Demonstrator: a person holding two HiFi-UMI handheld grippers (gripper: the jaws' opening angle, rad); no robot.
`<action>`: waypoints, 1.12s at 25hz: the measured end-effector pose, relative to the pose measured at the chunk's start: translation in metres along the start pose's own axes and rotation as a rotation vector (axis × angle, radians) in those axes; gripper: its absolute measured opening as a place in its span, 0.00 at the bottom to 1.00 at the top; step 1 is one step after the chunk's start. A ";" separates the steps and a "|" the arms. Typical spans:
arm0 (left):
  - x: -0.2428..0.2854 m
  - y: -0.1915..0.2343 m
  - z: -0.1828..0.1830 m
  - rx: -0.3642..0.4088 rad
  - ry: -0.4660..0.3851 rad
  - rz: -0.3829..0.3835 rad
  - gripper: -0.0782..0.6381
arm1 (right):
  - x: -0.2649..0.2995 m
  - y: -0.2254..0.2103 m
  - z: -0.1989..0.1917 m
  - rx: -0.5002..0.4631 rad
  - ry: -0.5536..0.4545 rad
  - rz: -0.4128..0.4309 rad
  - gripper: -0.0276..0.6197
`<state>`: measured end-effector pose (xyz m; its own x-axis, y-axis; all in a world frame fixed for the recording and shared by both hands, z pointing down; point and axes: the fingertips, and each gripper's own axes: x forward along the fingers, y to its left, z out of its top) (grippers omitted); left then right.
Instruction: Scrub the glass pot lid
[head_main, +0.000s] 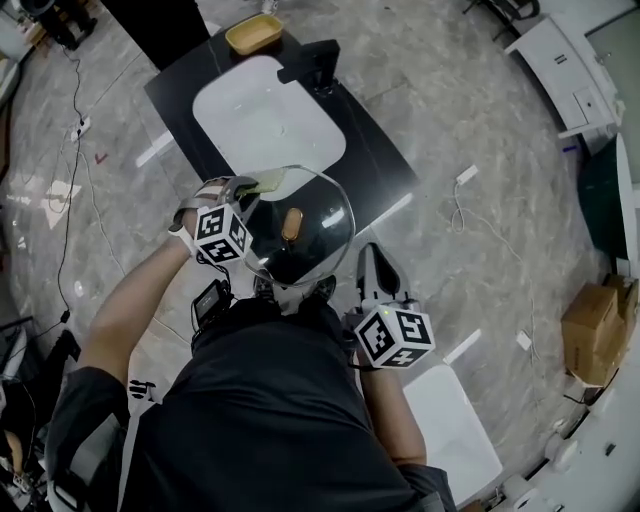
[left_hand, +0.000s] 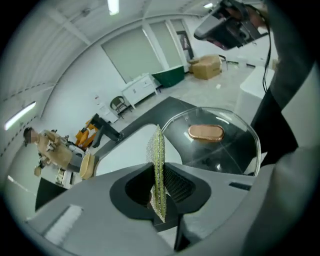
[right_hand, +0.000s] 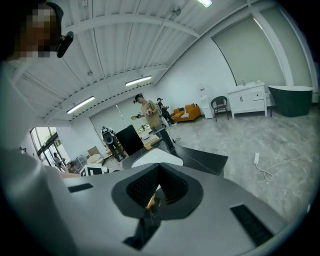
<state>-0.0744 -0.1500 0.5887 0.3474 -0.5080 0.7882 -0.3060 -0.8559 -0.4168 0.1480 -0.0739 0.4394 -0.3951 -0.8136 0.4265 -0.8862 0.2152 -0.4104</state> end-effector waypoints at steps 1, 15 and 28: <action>0.008 -0.003 -0.003 0.046 0.024 -0.020 0.19 | -0.002 -0.007 -0.004 0.015 0.009 -0.012 0.05; 0.029 -0.074 -0.018 0.143 0.099 -0.153 0.20 | 0.007 -0.030 -0.023 0.094 0.077 -0.033 0.05; -0.016 -0.139 -0.030 0.145 0.062 -0.204 0.20 | 0.014 0.005 -0.031 0.076 0.117 0.041 0.05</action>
<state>-0.0637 -0.0196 0.6473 0.3324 -0.3199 0.8872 -0.1031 -0.9474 -0.3030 0.1309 -0.0678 0.4686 -0.4599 -0.7356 0.4974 -0.8495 0.2014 -0.4876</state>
